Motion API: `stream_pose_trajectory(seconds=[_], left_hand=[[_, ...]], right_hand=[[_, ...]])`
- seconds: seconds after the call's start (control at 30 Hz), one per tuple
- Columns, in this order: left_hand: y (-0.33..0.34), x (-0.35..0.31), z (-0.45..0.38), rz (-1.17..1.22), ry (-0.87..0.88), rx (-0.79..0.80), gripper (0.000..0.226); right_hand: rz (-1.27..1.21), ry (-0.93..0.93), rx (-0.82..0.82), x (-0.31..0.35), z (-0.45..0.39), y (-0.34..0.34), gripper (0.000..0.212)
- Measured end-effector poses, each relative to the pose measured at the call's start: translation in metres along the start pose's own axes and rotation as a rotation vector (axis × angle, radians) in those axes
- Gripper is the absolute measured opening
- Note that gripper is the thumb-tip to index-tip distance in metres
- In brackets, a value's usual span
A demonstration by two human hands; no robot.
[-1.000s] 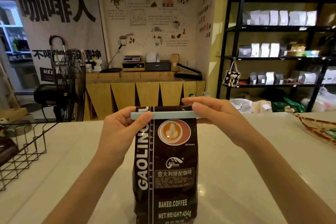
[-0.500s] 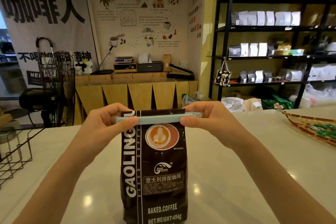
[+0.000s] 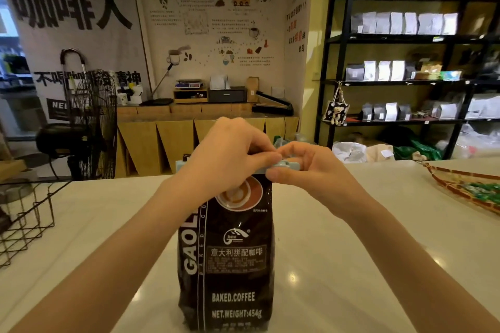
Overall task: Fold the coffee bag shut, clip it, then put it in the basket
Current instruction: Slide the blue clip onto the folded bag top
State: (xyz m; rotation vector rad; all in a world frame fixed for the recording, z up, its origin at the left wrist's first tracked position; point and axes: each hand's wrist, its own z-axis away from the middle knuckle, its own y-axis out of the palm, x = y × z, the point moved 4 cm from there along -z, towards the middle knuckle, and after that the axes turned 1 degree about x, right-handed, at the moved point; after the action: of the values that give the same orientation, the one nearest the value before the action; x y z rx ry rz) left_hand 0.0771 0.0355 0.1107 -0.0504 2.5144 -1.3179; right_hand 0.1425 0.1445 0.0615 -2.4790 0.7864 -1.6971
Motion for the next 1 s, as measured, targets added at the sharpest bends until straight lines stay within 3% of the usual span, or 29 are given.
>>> stream_pose_trajectory(seconds=[0.13, 0.3, 0.5, 0.7, 0.87, 1.0], left_hand=[[0.000, 0.000, 0.003, -0.003, 0.081, -0.037, 0.017], [0.000, -0.003, 0.010, 0.003, 0.170, -0.099, 0.016], [0.003, -0.004, 0.015, 0.016, 0.177, -0.128, 0.020], [0.000, -0.002, 0.009, 0.081, 0.122, -0.053, 0.012], [-0.003, -0.003, 0.009, 0.116, 0.128, -0.028, 0.013], [-0.004, -0.002, 0.007, 0.125, 0.112, 0.100, 0.022]], right_hand=[[-0.001, 0.045, 0.024, -0.003, 0.004, -0.003, 0.048], [-0.002, 0.102, 0.088, -0.003, 0.013, -0.004, 0.039], [0.108, 0.072, -0.017, -0.002, 0.017, -0.004, 0.035], [0.191, -0.050, -0.142, 0.004, 0.019, -0.005, 0.012], [0.091, -0.009, -0.151, 0.001, 0.018, -0.005, 0.015], [0.079, -0.010, -0.179, -0.002, 0.017, -0.006, 0.019]])
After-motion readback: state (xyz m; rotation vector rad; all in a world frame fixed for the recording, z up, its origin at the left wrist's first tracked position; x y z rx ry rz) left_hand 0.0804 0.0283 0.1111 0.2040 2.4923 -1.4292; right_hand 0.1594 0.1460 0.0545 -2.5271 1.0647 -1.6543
